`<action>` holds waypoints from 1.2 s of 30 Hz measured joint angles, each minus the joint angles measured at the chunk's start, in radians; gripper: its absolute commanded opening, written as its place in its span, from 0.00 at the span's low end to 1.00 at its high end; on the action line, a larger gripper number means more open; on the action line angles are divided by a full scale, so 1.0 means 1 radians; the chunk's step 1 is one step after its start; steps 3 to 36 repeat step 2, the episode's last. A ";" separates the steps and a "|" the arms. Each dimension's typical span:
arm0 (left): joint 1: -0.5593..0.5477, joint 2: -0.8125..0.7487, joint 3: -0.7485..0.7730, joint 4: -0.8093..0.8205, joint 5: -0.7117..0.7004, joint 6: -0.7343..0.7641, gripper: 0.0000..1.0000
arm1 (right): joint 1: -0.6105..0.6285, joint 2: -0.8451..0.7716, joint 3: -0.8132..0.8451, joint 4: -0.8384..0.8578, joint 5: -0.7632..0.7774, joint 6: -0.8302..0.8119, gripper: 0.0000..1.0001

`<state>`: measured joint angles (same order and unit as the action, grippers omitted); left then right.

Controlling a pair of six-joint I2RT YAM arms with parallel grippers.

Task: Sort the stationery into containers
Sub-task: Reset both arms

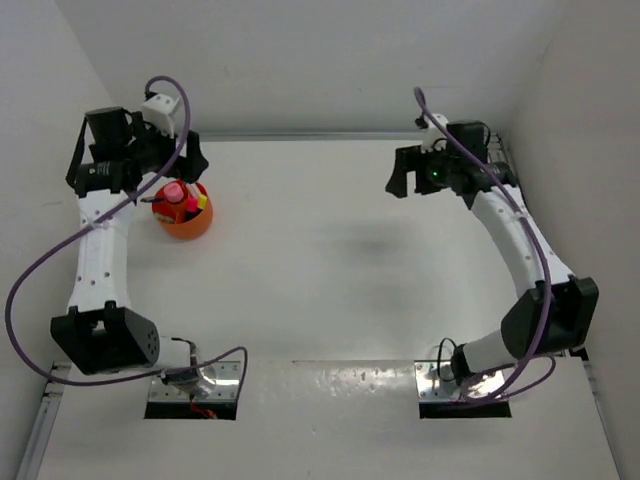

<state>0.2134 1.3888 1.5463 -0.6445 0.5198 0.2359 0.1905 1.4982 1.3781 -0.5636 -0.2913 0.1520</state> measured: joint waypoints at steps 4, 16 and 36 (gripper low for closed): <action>-0.030 -0.027 -0.028 -0.010 -0.011 0.003 1.00 | -0.048 -0.035 -0.026 -0.001 -0.009 0.004 0.87; -0.030 -0.027 -0.028 -0.010 -0.011 0.003 1.00 | -0.048 -0.035 -0.026 -0.001 -0.009 0.004 0.87; -0.030 -0.027 -0.028 -0.010 -0.011 0.003 1.00 | -0.048 -0.035 -0.026 -0.001 -0.009 0.004 0.87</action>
